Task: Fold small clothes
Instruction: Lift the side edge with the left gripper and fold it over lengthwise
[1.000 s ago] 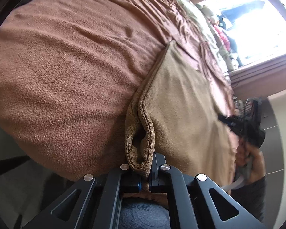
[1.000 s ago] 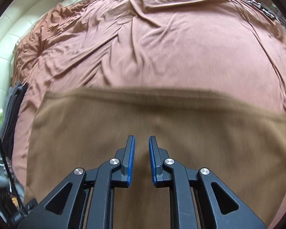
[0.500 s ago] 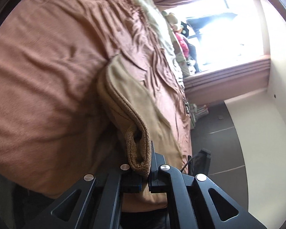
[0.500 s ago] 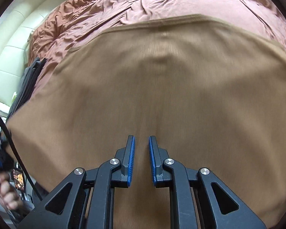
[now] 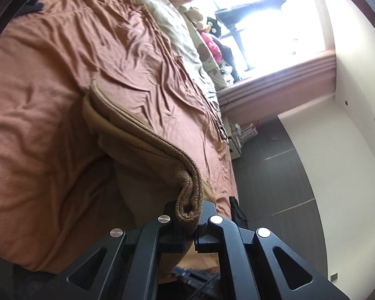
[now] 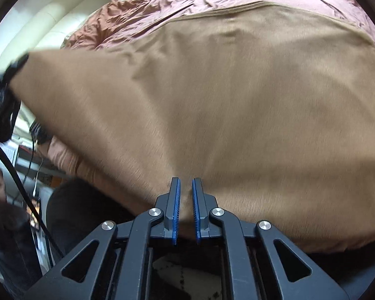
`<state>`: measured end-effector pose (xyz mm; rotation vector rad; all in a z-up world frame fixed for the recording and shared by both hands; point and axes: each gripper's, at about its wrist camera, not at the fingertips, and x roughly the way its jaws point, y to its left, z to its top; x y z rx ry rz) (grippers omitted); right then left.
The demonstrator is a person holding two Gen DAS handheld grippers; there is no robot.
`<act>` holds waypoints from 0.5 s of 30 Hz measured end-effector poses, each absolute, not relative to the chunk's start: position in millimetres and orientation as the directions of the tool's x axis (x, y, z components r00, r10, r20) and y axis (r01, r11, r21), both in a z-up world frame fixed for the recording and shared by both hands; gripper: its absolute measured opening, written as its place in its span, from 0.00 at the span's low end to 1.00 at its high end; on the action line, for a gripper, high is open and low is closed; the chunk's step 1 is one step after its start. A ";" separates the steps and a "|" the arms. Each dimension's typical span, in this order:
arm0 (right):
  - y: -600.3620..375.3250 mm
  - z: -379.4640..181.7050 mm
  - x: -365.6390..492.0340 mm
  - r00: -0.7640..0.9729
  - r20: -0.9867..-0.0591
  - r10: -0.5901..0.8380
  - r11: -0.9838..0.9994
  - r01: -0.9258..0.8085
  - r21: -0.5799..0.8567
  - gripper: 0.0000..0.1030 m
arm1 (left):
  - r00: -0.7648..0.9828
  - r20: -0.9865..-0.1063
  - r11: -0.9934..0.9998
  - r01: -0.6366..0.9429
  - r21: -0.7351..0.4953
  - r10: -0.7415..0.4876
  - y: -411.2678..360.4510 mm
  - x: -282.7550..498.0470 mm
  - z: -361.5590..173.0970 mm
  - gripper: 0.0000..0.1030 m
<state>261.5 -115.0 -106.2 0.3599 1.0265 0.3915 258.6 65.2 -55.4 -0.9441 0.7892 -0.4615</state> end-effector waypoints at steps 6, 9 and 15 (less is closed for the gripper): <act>-147.3 -93.0 245.5 0.492 -0.714 0.497 0.853 -0.125 0.507 0.06 | 0.607 -0.379 0.522 0.070 -0.850 -0.698 34.9 266.4 -38.3 0.03; -170.1 -78.4 233.4 0.540 -0.679 0.498 0.841 -0.110 0.529 0.06 | 0.589 -0.372 0.521 0.098 -0.848 -0.717 19.7 270.8 -29.3 0.03; -208.2 -45.6 207.6 0.629 -0.618 0.471 0.837 -0.097 0.539 0.30 | 0.540 -0.369 0.520 0.154 -0.840 -0.756 -18.5 277.6 -13.3 0.03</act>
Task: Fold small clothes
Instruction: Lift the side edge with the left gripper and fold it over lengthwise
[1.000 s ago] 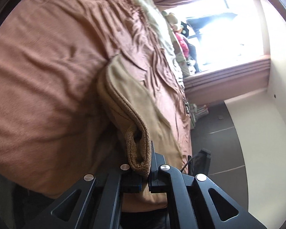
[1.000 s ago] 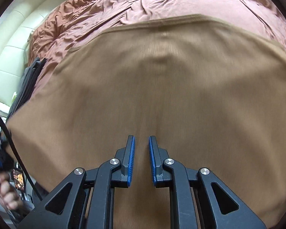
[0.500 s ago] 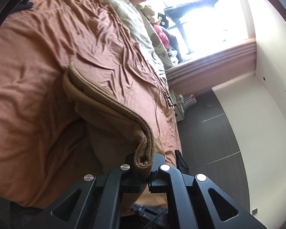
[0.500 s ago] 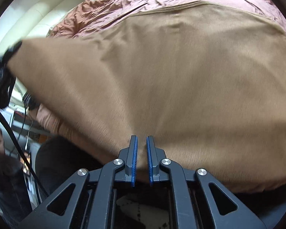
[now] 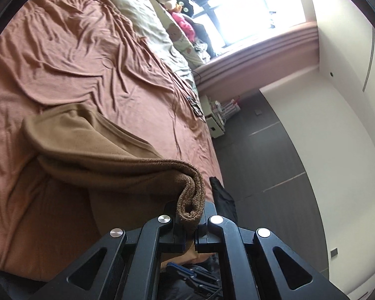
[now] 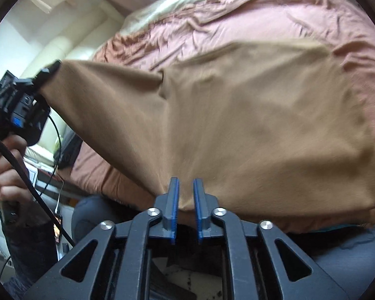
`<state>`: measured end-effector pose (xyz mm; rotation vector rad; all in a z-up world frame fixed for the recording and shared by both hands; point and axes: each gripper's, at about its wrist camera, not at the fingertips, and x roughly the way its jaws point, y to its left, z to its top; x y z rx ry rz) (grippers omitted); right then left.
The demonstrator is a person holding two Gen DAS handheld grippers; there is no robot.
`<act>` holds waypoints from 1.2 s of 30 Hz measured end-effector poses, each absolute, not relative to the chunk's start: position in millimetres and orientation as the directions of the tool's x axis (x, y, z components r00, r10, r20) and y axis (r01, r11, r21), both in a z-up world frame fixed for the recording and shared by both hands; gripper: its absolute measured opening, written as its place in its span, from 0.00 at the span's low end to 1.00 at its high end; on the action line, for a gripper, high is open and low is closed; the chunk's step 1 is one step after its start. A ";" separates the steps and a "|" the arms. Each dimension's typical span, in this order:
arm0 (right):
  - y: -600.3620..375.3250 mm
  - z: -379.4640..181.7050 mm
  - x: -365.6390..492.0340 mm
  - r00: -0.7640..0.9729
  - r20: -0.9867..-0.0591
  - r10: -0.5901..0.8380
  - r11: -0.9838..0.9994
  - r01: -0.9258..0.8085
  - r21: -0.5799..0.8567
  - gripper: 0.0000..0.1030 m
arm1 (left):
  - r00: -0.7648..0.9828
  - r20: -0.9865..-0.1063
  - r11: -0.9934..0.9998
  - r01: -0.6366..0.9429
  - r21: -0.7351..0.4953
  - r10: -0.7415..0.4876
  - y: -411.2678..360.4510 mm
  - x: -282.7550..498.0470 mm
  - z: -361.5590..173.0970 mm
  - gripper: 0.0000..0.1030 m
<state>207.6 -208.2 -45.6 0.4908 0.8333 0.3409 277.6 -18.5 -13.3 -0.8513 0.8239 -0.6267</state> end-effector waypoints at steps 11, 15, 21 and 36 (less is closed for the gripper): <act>-274.6 -19.6 131.2 0.737 -0.560 0.378 0.856 -0.048 0.515 0.58 | 0.414 -0.403 0.528 0.253 -0.810 -0.816 -110.5 293.1 -4.6 0.03; -296.0 -25.8 111.1 0.744 -0.570 0.350 0.845 0.012 0.534 0.58 | 0.360 -0.425 0.530 0.274 -0.803 -0.830 -145.2 297.1 -12.6 0.03; -321.2 -28.2 83.8 0.736 -0.598 0.317 0.837 0.080 0.542 0.58 | 0.274 -0.472 0.540 0.296 -0.788 -0.838 -197.8 298.0 -32.2 0.03; -336.5 -37.0 96.2 0.672 -0.653 0.349 0.827 0.107 0.552 0.58 | 0.077 -0.572 0.564 0.319 -0.762 -0.817 -294.4 287.5 -90.9 0.42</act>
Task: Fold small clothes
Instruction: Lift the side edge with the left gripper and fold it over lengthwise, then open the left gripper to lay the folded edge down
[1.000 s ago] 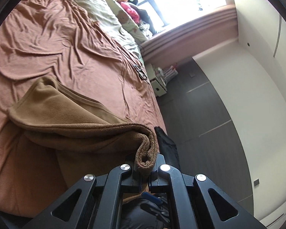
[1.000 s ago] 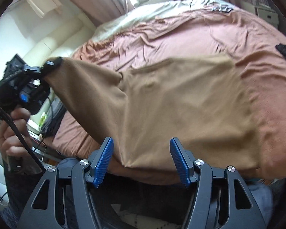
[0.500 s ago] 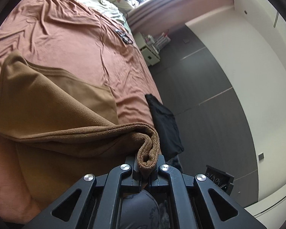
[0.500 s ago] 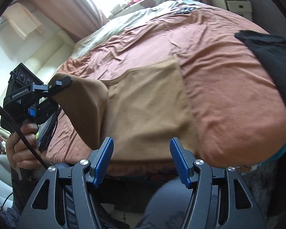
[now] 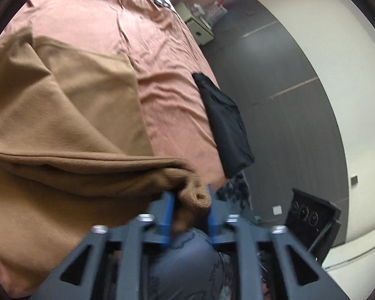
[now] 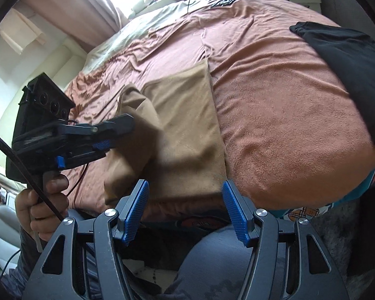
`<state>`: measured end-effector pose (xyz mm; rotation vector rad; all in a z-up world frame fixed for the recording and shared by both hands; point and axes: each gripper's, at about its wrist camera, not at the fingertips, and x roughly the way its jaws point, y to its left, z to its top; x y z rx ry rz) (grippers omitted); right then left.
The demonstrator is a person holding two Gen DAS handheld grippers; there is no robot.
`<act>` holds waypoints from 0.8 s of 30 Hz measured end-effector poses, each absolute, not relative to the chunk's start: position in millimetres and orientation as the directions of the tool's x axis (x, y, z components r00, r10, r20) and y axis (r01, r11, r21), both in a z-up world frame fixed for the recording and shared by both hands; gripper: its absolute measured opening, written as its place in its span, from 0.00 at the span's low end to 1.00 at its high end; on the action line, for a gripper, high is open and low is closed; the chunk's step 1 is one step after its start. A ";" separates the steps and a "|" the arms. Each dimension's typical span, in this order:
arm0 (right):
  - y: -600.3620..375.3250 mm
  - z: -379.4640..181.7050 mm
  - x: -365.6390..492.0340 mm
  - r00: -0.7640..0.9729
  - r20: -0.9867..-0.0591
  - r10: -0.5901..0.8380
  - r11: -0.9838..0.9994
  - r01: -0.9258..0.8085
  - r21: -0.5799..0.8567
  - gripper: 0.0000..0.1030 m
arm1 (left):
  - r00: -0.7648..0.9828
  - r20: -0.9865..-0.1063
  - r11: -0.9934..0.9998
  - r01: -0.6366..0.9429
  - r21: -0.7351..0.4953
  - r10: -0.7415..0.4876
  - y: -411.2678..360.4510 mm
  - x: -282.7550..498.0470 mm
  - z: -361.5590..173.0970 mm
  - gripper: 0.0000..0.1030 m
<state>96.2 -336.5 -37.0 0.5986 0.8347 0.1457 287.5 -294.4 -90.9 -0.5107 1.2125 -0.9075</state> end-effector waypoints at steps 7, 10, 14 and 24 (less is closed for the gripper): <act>-334.5 -34.4 134.4 0.606 -0.720 0.338 0.886 0.052 0.460 0.58 | 0.186 -0.597 0.623 0.311 -0.717 -0.780 -255.9 280.2 -86.6 0.76; -328.5 -31.2 150.4 0.579 -0.754 0.312 0.919 0.017 0.394 0.58 | 0.244 -0.643 0.688 0.280 -0.670 -0.726 -229.0 279.4 -89.3 0.76; -311.3 -30.0 173.4 0.531 -0.806 0.263 0.957 -0.041 0.286 0.58 | 0.295 -0.701 0.760 0.216 -0.613 -0.650 -195.3 277.5 -101.6 0.76; -253.6 -33.3 237.8 0.432 -0.890 0.149 0.973 -0.224 0.054 0.58 | 0.333 -0.825 0.883 0.052 -0.467 -0.456 -139.7 272.4 -140.5 0.71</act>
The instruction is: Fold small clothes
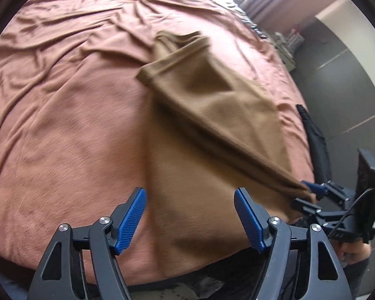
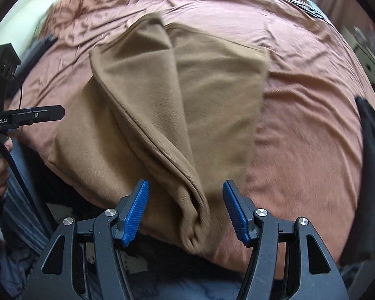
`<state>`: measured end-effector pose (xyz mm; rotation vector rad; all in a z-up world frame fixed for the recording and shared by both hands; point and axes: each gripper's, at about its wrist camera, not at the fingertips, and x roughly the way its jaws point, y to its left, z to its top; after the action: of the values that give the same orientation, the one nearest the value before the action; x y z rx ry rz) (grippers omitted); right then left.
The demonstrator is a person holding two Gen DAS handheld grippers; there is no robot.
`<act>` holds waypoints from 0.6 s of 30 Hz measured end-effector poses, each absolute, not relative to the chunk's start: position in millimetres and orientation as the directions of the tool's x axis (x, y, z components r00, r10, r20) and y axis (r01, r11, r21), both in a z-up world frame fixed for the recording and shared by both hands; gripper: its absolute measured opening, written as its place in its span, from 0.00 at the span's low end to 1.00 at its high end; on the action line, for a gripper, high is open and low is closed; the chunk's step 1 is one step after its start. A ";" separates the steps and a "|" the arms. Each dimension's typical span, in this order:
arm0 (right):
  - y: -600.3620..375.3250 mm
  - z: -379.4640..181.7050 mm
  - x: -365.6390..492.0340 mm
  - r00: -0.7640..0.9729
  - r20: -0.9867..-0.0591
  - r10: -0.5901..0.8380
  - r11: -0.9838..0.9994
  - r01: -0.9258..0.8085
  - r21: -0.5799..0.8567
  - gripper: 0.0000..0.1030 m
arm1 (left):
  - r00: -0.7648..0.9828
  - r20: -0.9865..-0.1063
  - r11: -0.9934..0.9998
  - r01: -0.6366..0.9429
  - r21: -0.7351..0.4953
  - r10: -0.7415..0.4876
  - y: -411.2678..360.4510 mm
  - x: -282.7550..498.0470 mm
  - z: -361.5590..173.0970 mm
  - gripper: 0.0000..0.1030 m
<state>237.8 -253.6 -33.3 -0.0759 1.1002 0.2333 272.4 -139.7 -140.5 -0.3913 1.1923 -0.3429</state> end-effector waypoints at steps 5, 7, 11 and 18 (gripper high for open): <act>-231.5 -39.5 265.1 0.400 -0.911 0.103 0.959 -0.285 -0.017 0.52 | 0.297 -0.839 0.881 0.017 -0.473 -0.456 -129.6 265.2 -158.7 0.60; -224.6 -39.7 272.4 0.404 -0.912 0.073 0.953 -0.298 -0.056 0.50 | 0.287 -0.839 0.879 0.017 -0.477 -0.462 -128.3 263.1 -163.5 0.56; -209.5 -39.6 277.2 0.413 -0.910 0.027 0.932 -0.339 -0.126 0.28 | 0.287 -0.840 0.881 0.028 -0.473 -0.460 -129.2 259.7 -165.1 0.54; -242.6 -19.2 267.4 0.444 -0.888 0.121 0.969 -0.249 0.008 0.07 | 0.274 -0.836 0.875 0.041 -0.483 -0.474 -130.9 255.6 -164.5 0.52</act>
<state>267.4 -242.6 -19.2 -0.1302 1.0876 0.2302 255.6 -130.9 -164.5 -0.4053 1.2530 -0.3590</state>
